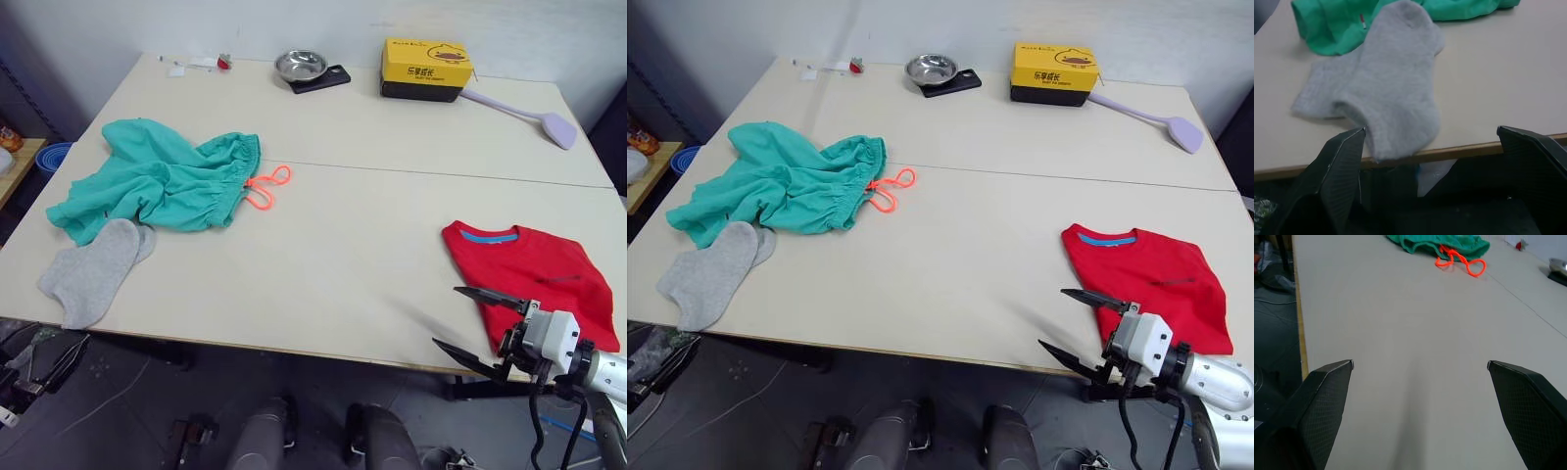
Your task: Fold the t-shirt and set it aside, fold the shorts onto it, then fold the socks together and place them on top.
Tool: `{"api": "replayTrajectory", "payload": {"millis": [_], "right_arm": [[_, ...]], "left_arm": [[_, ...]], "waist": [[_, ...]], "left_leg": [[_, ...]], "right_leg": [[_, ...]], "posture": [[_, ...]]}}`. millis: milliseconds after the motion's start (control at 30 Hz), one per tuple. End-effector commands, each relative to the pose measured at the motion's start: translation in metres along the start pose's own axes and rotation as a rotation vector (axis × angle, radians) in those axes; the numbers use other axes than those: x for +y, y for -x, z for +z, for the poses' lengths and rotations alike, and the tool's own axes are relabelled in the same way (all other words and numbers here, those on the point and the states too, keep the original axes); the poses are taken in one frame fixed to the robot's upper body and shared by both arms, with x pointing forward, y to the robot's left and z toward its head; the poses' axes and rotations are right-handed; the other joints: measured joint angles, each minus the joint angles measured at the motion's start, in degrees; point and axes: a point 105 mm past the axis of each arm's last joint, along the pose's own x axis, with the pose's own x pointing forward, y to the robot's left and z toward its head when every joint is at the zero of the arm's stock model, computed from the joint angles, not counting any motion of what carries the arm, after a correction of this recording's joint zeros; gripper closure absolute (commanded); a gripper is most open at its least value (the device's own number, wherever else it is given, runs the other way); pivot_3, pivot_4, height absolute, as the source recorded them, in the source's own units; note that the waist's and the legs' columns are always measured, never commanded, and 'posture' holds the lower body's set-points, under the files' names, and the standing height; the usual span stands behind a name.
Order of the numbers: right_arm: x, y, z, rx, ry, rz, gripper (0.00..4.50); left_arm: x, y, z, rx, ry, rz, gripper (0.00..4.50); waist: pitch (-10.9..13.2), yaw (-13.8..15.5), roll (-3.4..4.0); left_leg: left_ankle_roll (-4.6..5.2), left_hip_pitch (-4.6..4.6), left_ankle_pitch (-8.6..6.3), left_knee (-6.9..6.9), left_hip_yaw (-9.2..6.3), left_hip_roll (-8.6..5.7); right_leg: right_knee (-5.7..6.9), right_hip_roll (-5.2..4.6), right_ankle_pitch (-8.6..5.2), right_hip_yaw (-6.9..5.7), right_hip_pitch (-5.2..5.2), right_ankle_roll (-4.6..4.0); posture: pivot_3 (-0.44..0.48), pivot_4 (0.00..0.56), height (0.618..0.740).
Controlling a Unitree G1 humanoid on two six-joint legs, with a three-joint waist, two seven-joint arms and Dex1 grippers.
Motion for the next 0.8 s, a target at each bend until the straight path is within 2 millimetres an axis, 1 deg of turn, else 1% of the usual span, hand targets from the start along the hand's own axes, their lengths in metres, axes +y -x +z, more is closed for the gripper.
{"api": "replayTrajectory", "payload": {"millis": [33,167,267,300,367,467,600,667,733,800], "right_arm": [[-0.004,-0.006,0.017,-0.101,-0.014,0.010,0.03],[-0.011,-0.014,0.034,-0.176,0.014,-0.019,0.03],[-0.018,-0.022,0.047,-0.232,0.018,-0.078,0.03],[-0.018,-0.026,0.048,-0.236,0.017,-0.081,0.03],[-0.015,-0.033,0.044,-0.230,0.018,-0.074,0.03],[-0.011,-0.039,0.040,-0.220,0.013,-0.079,0.03],[-0.010,-0.044,0.039,-0.217,0.014,-0.095,0.03],[-0.013,-0.044,0.039,-0.213,0.018,-0.120,0.03],[-0.013,-0.044,0.039,-0.207,0.019,-0.127,0.03],[-0.012,-0.045,0.039,-0.199,0.020,-0.132,0.00]], "left_arm": [[-0.003,-0.012,0.028,-0.061,-0.013,-0.029,0.00],[-0.011,-0.041,0.055,-0.053,-0.067,-0.104,0.00],[-0.020,-0.074,0.075,-0.027,-0.126,-0.175,0.00],[-0.025,-0.088,0.080,-0.006,-0.155,-0.213,0.00],[-0.037,-0.114,0.084,0.053,-0.236,-0.302,0.00],[-0.049,-0.149,0.082,0.130,-0.400,-0.409,0.00],[-0.062,-0.196,0.090,0.122,-0.463,-0.458,0.00],[-0.070,-0.216,0.093,0.119,-0.508,-0.464,0.00],[-0.078,-0.233,0.096,0.111,-0.504,-0.463,0.00],[-0.083,-0.247,0.095,0.116,-0.496,-0.450,0.40]], "waist": [[-0.06,0.01,-0.11],[-0.12,0.10,-0.20],[-0.10,0.13,-0.13],[-0.09,0.06,-0.11],[-0.09,0.19,-0.09],[-0.10,0.10,-0.07],[-0.09,-0.10,-0.15],[-0.10,0.03,-0.20],[-0.10,-0.07,-0.23],[-0.08,-0.10,-0.26]], "left_leg": [[0.00,0.00,0.00,0.00,0.00,0.03],[-0.02,-0.01,0.00,-0.03,-0.04,0.13],[-0.19,-0.01,0.06,-0.13,0.00,0.13],[-0.38,-0.01,0.16,-0.13,0.01,0.13],[-0.53,-0.01,0.24,-0.14,0.10,0.13],[-0.54,0.04,0.25,-0.17,0.28,0.13],[-0.55,-0.04,0.27,-0.12,0.45,0.13],[-0.51,-0.04,0.29,-0.06,0.60,0.16],[-0.45,-0.07,0.32,0.03,0.67,0.17],[-0.20,-0.07,0.45,0.14,0.69,0.21]], "right_leg": [[-0.01,0.02,0.02,0.02,0.00,-0.04],[-0.03,0.11,-0.03,0.13,-0.08,-0.21],[-0.02,0.11,-0.05,0.10,-0.15,-0.25],[0.01,0.13,-0.05,0.06,-0.17,-0.25],[0.07,0.14,-0.05,0.07,-0.19,-0.25],[0.09,0.19,-0.03,0.11,-0.19,-0.21],[0.20,0.32,-0.02,0.10,-0.35,-0.19],[0.60,0.37,0.00,0.04,-0.43,-0.16],[0.62,0.50,0.01,-0.07,-0.46,-0.14],[0.66,0.62,0.01,-0.08,-0.44,-0.14]], "posture": [[0.000,0.150,0.740],[0.000,0.150,0.740],[0.000,0.150,0.740],[0.000,0.150,0.740],[0.000,0.150,0.740],[0.000,0.150,0.740],[0.000,0.150,0.740],[0.000,0.150,0.740],[0.000,0.150,0.740],[0.000,0.150,0.740]]}}
